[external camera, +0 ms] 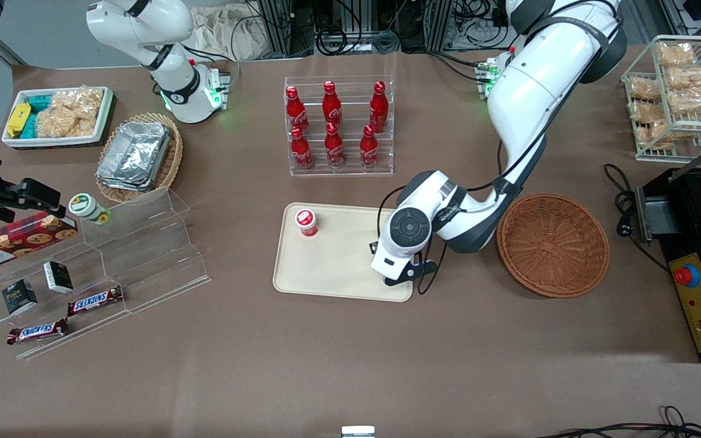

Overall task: Place sandwich from basket to tray
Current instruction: 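Carry the sandwich over the cream tray with the left gripper, then lower the sandwich onto the tray and open the left gripper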

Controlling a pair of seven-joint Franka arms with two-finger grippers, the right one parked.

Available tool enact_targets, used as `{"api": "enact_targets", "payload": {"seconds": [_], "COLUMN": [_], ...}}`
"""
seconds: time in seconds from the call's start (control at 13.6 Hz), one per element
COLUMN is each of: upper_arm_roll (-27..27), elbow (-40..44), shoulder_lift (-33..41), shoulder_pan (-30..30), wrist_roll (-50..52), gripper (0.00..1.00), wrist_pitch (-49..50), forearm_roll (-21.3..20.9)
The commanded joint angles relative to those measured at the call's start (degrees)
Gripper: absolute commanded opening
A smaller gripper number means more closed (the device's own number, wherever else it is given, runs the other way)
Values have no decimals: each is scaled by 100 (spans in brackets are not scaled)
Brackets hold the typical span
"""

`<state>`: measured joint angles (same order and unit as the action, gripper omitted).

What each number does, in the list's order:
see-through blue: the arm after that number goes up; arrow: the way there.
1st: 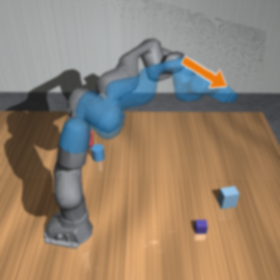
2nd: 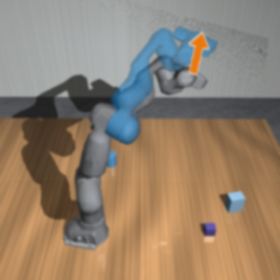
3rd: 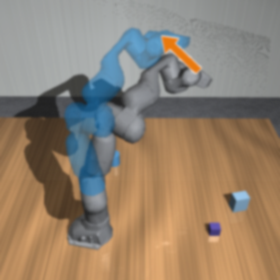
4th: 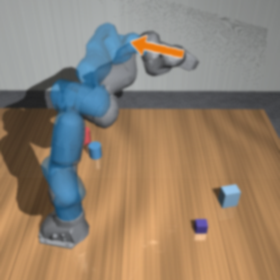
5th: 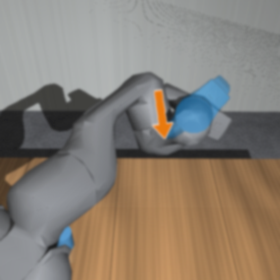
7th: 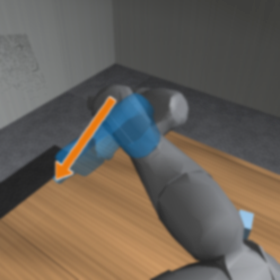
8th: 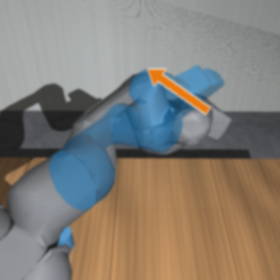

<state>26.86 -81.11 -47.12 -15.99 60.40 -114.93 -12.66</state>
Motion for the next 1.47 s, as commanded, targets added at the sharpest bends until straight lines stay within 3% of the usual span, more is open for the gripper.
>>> {"api": "enact_targets", "payload": {"seconds": [0.0,0.07,0.15,0.22,0.29,0.37,0.88,1.4], "upper_arm_roll": [12,4,12,13,13,13,21,21], "elbow": [245,245,245,254,254,271,227,184], "shoulder_lift": [-166,-184,-175,-158,-114,-44,1624,3093], "shoulder_pan": [-70,-70,-70,-70,-70,-62,412,1378], "wrist_roll": [217,226,235,235,244,331,903,299], "gripper": [38,55,62,81,93,97,99,99], "wrist_pitch": [-56,-108,-135,-127,-118,-83,1198,2385], "forearm_roll": [-202,-228,-237,-237,-237,-237,17,325]}}
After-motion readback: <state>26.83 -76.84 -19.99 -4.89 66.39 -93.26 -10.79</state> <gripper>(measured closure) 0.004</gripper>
